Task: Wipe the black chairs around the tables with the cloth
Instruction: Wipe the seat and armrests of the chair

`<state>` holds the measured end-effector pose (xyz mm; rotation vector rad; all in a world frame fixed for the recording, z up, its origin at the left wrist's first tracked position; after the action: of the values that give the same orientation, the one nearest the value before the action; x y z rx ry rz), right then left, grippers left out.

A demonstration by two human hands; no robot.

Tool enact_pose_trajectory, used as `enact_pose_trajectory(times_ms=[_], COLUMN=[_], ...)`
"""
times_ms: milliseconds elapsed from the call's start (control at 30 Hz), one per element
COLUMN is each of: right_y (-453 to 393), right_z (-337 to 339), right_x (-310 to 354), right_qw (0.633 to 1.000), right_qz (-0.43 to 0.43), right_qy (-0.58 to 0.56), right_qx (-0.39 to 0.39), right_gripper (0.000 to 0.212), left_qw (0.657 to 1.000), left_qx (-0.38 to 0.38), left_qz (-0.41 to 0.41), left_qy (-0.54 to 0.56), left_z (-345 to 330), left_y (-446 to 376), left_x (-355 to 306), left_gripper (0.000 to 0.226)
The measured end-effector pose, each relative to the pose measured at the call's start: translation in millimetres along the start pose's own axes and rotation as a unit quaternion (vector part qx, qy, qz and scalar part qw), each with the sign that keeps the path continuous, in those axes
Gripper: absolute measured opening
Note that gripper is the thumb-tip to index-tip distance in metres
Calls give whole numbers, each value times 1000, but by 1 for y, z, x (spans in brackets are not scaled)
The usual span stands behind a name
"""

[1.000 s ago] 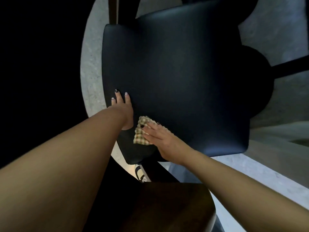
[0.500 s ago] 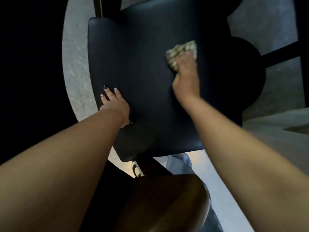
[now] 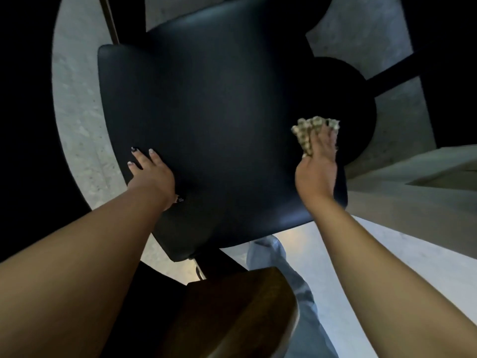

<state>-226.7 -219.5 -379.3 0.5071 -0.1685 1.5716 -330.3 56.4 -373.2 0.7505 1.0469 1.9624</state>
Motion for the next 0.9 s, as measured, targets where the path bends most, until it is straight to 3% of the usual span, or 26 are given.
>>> enact_pose_trajectory(times_ms=[100,200,367,467,567,700,767,833,900], right_y=[19,86,139,146,140,117,107,96,85], right_z=[-21,-49,-58,-53,-45,-23,-9,5,11], right_x=[11,43,58,46,21,-36,-61,-85,-107], right_qw=[1000,990,924,851,829,888,930,977,999], right_qz=[-11,110,329,476,518,444,361,206,9], right_qy=[-6,-67,-106,-54,-18,35,43,53,21], right_qx=[-11,65,165,216,212,110,45,-16,-42], right_gripper=[60,58,47,44,44,32,41,51,53], left_qw=[1000,1000,991,987,976,940,927,922,916], left_qx=[0,-4,-53,-17,2,4,0,-6,-17], left_qz=[1,-1,-112,-143,-184,-271,-293,-295,-293], left_qy=[3,12,-44,-69,-119,-206,-233,-252,-275], left_z=[-1,-2,13,11,3,-19,-34,-43,-46], left_y=[0,3,13,21,33,54,59,60,54], left_x=[-1,-1,-17,-41,-65,-100,-113,-118,-115], left_gripper=[121,122,120,104,99,96,95,94,92])
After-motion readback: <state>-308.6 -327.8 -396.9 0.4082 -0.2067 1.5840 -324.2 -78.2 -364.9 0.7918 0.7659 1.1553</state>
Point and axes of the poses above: each hand's wrist, its own y-axis away from the middle knuckle, its own z-axis out of the back of the hand, x = y × z, the point moved 3 cm from there along -y, towards the middle knuckle, and after that the axes turned 2 degrees about x, right-handed, at the moved point
